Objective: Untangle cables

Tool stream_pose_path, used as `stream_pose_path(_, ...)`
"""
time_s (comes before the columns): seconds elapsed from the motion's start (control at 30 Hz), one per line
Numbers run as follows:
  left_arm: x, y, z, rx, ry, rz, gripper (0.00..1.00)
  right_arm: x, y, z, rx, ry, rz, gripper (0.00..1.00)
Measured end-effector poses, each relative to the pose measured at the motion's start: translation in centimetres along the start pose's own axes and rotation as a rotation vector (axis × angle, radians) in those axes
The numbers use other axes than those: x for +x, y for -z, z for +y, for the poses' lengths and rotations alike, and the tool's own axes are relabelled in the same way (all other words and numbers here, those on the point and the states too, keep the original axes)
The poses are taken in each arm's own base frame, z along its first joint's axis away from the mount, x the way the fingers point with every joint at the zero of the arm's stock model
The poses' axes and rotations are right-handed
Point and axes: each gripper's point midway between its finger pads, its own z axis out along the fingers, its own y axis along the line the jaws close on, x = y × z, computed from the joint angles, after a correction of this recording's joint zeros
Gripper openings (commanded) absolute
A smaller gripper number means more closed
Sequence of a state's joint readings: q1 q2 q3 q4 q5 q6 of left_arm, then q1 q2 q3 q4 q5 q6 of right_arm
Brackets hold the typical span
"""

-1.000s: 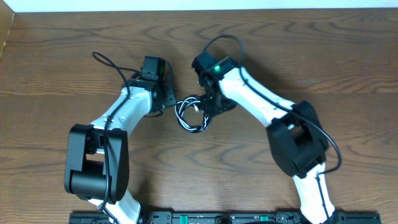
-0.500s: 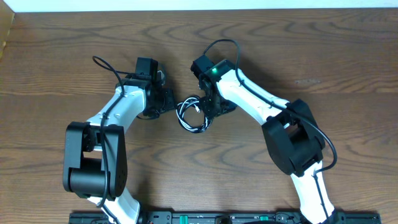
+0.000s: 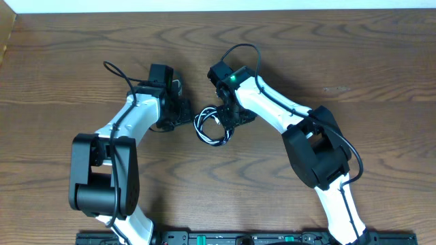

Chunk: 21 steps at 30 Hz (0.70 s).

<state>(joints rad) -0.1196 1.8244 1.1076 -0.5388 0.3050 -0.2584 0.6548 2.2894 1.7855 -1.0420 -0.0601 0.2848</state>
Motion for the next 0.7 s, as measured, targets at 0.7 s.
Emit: stream_pose_path(0.7,1.4,0.2,-0.4,-0.071,-0.017,0.024,0.54,-0.1,0.0,0.0,0.000,0.000,-0.003,0.50)
